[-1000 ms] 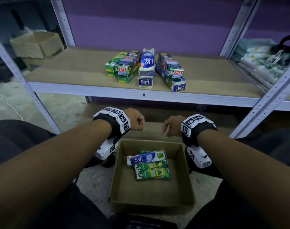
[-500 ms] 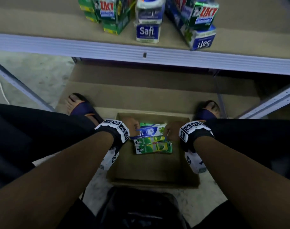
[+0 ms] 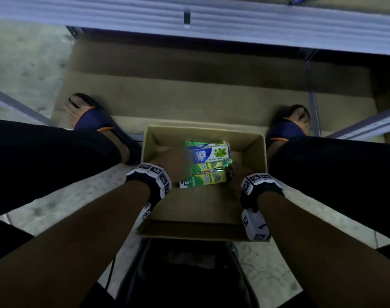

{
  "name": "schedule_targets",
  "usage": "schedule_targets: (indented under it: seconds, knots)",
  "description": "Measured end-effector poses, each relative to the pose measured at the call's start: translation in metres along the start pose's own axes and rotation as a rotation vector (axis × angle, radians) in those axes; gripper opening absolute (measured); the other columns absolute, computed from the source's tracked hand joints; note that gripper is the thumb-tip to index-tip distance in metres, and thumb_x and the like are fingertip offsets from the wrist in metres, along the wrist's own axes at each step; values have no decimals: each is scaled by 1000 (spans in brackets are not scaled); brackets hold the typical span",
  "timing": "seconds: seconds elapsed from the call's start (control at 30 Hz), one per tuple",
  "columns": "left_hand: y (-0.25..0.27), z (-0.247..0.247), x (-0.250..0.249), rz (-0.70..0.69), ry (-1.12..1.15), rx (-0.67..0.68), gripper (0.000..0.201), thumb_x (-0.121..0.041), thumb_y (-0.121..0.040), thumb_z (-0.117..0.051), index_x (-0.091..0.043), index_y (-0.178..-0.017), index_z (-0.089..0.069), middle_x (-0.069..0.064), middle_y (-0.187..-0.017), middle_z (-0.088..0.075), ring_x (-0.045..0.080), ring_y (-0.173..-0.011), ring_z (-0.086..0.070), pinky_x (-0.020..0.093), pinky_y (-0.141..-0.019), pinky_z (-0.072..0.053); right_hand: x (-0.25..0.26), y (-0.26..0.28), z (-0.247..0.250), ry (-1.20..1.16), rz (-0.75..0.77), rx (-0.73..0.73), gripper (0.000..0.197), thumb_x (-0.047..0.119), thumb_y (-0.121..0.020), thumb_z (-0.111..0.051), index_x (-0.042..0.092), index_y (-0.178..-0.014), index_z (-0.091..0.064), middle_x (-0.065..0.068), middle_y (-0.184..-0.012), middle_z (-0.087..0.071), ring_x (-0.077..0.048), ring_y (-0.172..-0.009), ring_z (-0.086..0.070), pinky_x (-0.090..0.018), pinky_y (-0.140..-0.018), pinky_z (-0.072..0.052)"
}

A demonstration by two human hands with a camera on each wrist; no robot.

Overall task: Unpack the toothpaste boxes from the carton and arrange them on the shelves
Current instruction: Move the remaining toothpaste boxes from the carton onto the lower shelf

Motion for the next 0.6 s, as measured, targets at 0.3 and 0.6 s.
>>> schedule_targets:
  seconds: [0.3, 0.6]
  knots:
    - [-3, -50, -5, 7, -117, 148, 51, -33, -88, -66, -24, -135, -49, 2, -140, -42, 23, -126, -46, 39, -100, -44, -9, -11, -17, -102, 25, -35, 51, 17, -90, -66, 16, -136, -43, -18, -130, -55, -38, -115, -57, -44, -96, -47]
    - [-4, -59, -19, 68, -318, 117, 58, -40, -86, -66, -26, -137, -41, 2, -141, -37, 27, -127, -43, 44, -92, -43, -16, -17, -31, -31, 36, 90, 69, 12, -77, -80, 19, -137, -47, -13, -134, -54, -34, -122, -54, -41, -99, -48]
Point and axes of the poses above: each hand's wrist, its own y-axis away from the middle knuckle, its own z-axis out of the back of the hand, x = y × z, the point moved 4 cm from there along -y, towards the middle knuckle
